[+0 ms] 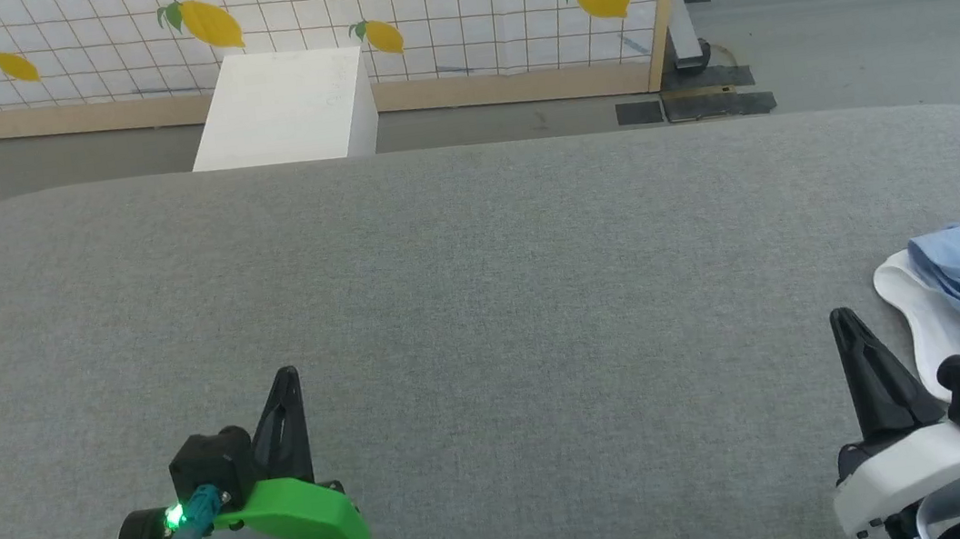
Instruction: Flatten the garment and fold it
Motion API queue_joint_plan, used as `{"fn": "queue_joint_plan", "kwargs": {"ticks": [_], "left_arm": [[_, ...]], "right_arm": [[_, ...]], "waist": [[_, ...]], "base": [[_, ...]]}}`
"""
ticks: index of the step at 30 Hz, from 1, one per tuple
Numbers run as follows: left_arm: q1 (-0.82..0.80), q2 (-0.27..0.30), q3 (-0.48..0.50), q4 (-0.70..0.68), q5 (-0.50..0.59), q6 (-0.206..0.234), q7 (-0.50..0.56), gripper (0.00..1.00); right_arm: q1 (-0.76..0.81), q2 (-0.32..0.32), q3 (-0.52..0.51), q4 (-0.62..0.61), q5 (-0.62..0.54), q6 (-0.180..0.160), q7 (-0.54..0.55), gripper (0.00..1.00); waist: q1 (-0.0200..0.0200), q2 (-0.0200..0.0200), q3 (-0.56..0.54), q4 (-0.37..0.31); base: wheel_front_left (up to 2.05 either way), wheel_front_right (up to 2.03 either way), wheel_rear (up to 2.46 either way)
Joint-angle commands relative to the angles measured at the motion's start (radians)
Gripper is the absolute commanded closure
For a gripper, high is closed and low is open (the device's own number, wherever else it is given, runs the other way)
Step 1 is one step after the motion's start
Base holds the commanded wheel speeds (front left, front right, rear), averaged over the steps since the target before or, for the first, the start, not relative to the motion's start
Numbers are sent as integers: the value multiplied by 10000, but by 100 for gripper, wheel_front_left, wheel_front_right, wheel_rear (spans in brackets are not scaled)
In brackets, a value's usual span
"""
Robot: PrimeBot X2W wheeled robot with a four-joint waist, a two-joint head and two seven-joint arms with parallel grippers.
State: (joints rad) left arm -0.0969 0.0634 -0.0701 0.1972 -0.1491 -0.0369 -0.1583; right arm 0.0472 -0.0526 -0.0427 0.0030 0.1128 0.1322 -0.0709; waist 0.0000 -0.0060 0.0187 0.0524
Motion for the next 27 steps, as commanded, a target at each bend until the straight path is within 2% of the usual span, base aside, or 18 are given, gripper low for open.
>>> {"fn": "queue_joint_plan", "kwargs": {"ticks": [1,27], "left_arm": [[181,-42,59,-95,109,58,77,100],[463,-74,288,-767,604,169,616,100]], "right_arm": [[-155,10,27,-11,-122,-6,21,100],[-269,15,170,-18,-482,-9,267,100]], "waist": [[0,24,-4,-9],[0,37,-69,-193]], "base": [[0,0,0],[0,0,0]]}}
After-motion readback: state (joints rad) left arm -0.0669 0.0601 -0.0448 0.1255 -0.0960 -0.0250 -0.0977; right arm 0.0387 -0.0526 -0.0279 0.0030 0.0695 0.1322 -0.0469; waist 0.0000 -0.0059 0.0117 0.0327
